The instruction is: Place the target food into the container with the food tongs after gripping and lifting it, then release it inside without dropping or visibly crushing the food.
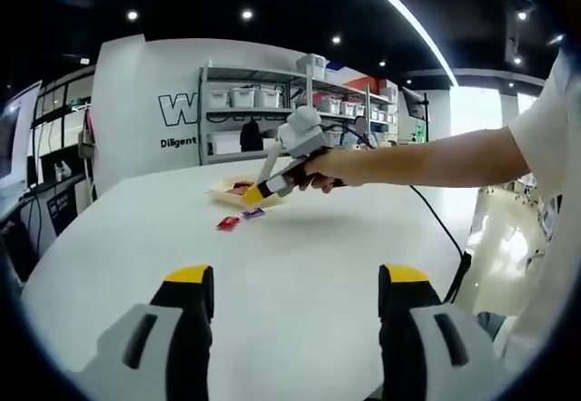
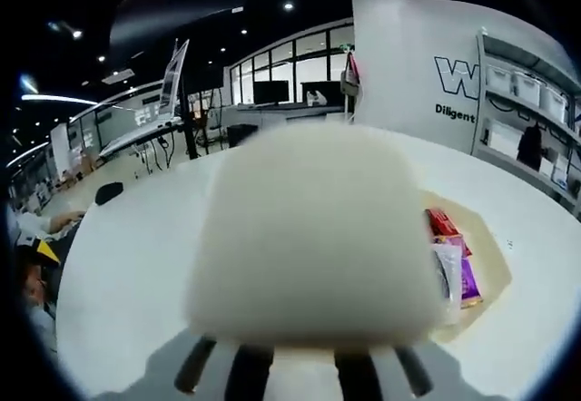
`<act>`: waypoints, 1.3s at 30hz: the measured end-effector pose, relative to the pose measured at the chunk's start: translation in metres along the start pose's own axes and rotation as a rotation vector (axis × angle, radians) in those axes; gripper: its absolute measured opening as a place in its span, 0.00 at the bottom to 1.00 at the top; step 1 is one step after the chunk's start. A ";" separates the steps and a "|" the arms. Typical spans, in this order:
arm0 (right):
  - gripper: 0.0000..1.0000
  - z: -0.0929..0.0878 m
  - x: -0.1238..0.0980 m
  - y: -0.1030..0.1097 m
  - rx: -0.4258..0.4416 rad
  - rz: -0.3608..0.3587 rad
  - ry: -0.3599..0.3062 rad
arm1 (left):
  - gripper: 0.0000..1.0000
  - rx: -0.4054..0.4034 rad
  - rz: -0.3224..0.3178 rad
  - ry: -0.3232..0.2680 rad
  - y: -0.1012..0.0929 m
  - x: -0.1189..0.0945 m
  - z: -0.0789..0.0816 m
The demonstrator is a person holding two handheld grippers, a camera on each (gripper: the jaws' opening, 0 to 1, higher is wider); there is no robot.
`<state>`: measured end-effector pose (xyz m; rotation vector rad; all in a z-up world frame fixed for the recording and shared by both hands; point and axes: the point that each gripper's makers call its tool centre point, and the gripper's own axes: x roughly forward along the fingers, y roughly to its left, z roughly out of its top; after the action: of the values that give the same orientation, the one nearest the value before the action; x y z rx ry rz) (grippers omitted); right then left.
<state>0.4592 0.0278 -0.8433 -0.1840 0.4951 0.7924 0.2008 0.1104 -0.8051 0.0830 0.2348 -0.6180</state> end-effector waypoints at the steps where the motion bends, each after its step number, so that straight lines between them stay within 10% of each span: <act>1: 0.18 0.000 0.001 0.001 0.018 0.017 -0.006 | 0.73 0.002 -0.002 0.002 -0.001 0.000 0.000; 39: 0.18 -0.021 -0.028 0.008 0.057 -0.044 0.036 | 0.72 0.016 -0.014 -0.017 -0.006 -0.011 0.005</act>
<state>0.4295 0.0081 -0.8474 -0.1559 0.5452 0.7327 0.1895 0.1111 -0.7972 0.0913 0.2146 -0.6341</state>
